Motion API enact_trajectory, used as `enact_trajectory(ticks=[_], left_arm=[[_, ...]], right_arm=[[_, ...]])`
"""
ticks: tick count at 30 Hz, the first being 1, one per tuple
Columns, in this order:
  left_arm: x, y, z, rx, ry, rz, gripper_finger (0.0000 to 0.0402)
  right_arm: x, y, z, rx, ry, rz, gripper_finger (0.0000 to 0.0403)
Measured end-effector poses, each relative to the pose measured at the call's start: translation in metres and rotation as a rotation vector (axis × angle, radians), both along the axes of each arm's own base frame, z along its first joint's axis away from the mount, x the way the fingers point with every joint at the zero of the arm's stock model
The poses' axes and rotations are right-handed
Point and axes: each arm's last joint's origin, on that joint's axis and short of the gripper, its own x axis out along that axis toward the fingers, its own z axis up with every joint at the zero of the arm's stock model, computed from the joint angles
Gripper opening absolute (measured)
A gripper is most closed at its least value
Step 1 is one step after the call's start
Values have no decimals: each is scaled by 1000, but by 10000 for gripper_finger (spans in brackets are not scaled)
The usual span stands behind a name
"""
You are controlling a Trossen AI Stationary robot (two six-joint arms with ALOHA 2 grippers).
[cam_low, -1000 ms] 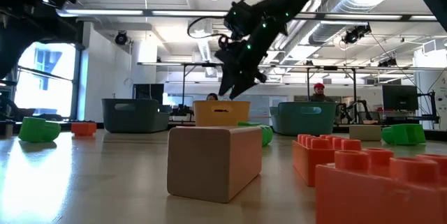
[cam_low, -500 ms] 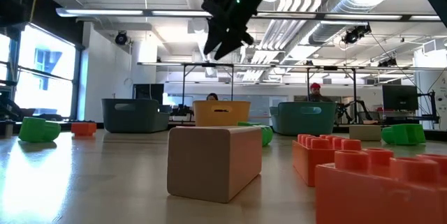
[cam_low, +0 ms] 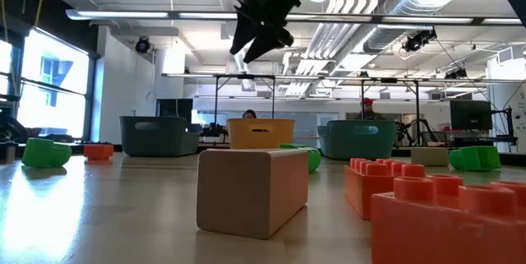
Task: Sort & place blocks by color
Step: Put the brown block into the green bin
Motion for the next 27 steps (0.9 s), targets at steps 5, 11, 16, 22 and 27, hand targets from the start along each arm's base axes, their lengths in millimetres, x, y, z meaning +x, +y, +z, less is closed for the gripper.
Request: enact_trajectory(ticks=[5,11,16,22,27], left_arm=[[0,-2,-3,22,-8,-3,209],[7,-12,-20,37,40,-9,209],[13,-20,-35,51,63,-1,209],[16,-23,-49,82,118,55,209],[16,-24,-55,108,132,73,209]], right_arm=[[1,8,0,9,-3,8,215],[2,14,0,14,-5,16,215],[3,17,0,15,-5,20,215],[3,19,0,25,-8,17,215],[3,19,0,33,-9,21,215]])
